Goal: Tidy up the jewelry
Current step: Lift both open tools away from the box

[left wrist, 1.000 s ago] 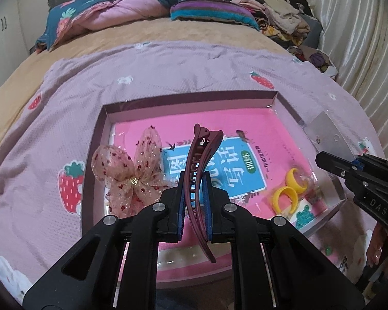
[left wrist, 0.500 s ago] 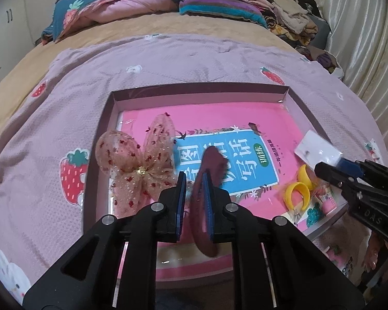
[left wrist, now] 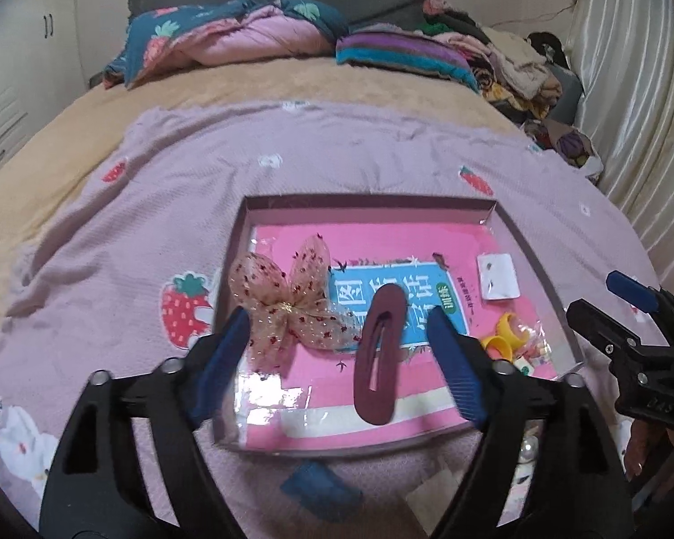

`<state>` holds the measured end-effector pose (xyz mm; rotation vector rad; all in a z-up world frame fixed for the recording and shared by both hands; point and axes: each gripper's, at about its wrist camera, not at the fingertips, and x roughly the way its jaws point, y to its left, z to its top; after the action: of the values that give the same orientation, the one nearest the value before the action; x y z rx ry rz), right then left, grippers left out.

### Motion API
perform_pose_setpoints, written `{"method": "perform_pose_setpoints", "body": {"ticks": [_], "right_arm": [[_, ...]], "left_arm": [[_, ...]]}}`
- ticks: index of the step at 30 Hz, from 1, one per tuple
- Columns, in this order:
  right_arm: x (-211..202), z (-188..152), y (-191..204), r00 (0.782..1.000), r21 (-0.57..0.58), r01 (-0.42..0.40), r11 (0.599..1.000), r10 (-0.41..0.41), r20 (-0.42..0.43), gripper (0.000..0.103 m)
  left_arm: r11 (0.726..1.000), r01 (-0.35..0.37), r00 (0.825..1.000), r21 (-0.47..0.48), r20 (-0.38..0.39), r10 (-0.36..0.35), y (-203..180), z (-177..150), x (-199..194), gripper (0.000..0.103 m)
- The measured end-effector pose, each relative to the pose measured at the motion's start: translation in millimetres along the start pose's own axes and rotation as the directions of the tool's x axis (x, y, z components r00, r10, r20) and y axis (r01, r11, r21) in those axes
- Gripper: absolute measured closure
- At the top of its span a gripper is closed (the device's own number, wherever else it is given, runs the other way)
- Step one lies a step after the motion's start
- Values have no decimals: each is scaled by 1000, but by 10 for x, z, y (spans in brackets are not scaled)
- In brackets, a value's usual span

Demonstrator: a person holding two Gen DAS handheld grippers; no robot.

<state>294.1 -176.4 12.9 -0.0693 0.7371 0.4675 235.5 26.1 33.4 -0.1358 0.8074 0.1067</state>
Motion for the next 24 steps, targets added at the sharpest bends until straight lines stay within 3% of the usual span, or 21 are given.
{"method": "perform_pose_setpoints", "body": {"ticks": [3,7,24], "right_arm": [[-119,3,7,1000,-1,14,1000,-14,23,6],[-325,-20,55,997,-17,46,999,-45,63,6],[-1056,-131,366,985,-15,74,997,-71,156,4]], "left_arm": [[1000,-13,1000,7,27,13,-13,17,-148,13],[1000,-17,998,12,53,16,-26,16,-345,10],[1000,-11,991,-1,136,11,95,-153,-944,10]]}}
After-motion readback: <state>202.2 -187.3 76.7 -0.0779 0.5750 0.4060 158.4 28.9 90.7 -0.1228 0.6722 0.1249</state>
